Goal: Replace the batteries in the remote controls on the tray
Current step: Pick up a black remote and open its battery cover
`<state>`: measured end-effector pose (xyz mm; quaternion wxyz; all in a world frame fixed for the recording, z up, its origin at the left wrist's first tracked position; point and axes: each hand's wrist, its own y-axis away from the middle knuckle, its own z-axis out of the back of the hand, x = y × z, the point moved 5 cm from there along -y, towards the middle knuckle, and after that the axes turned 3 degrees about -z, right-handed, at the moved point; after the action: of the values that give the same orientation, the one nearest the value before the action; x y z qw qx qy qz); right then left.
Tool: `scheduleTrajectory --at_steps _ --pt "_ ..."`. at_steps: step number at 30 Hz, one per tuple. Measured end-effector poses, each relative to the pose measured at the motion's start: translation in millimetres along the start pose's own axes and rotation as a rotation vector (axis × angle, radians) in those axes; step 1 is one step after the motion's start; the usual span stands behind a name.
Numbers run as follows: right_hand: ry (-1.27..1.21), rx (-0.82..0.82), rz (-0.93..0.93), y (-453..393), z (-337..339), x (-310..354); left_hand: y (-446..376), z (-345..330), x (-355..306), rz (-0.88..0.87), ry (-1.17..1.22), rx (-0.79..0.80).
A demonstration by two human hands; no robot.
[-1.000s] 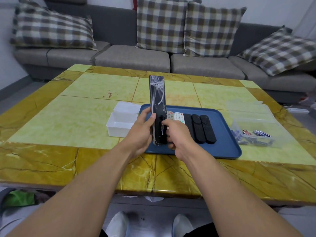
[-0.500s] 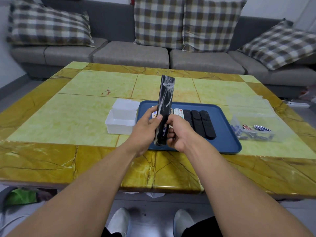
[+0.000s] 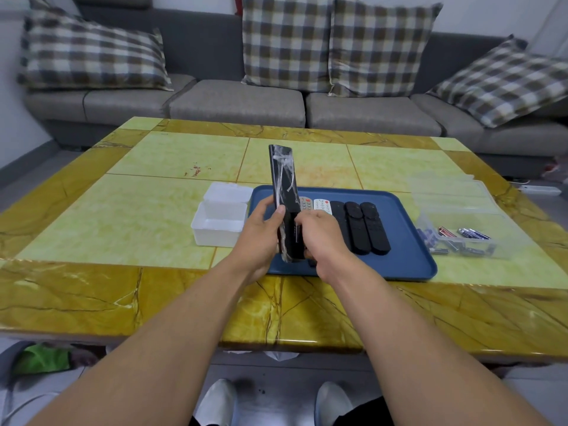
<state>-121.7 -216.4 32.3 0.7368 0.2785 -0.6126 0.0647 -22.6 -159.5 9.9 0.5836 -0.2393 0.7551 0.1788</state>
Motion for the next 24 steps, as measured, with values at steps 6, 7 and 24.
scheduleTrajectory --at_steps 6,7,24 --pt "0.346 -0.044 0.207 -6.9 5.7 0.5 -1.8 7.4 3.0 0.044 -0.008 -0.069" --pt "0.389 -0.035 0.221 -6.7 5.6 -0.2 -2.1 9.1 3.6 0.052 -0.015 -0.084" --pt "0.419 -0.002 0.241 -14.6 -6.3 0.2 1.1 27.8 3.5 0.144 -0.19 -0.204"
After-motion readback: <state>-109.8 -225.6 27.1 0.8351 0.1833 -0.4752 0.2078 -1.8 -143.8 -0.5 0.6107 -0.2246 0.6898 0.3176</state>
